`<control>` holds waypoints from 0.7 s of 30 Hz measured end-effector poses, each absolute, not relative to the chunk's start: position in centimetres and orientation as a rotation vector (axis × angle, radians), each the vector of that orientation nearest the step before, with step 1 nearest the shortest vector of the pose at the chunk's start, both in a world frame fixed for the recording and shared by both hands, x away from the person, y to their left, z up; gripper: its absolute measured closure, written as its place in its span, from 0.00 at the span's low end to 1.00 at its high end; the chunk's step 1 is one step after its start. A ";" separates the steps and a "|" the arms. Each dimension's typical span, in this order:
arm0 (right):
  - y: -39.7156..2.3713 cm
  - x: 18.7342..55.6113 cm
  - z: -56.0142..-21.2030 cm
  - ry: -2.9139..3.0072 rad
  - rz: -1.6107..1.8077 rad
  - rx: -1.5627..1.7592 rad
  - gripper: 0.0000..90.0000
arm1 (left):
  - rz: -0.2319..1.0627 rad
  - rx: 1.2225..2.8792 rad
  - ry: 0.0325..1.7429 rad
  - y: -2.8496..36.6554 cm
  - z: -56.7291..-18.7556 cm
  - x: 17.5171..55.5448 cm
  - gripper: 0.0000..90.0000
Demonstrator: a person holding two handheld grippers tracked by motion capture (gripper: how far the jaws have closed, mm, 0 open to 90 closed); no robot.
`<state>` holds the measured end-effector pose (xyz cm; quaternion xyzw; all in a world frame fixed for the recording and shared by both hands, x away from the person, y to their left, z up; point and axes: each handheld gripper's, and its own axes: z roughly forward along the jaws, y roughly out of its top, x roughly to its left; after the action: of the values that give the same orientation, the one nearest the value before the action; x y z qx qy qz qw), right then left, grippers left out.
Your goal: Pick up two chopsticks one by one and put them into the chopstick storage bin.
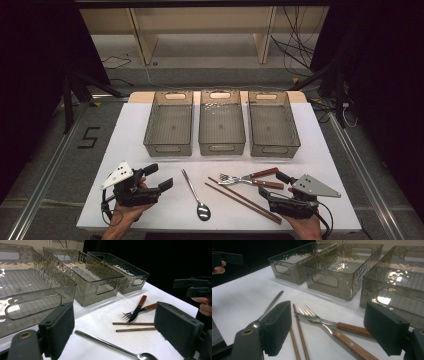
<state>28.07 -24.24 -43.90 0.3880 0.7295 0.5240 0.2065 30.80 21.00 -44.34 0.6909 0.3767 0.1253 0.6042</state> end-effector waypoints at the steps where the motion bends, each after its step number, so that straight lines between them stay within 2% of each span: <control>1: -24.2 28.1 -43.9 2.032 1.460 1.081 0.26 | 0.291 1.600 0.871 21.0 -44.3 30.8 0.18; 14: -23.5 28.7 -42.4 2.187 1.357 1.039 0.28 | 0.297 1.596 0.873 21.1 -44.3 30.8 0.18; 21: -22.5 29.7 -40.6 2.425 1.195 0.986 0.34 | 0.304 1.595 0.876 21.2 -44.3 30.8 0.18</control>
<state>29.68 -22.50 -40.65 0.3397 0.8353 0.4116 0.1318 30.82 21.16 -44.27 0.6891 0.3786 0.1311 0.6038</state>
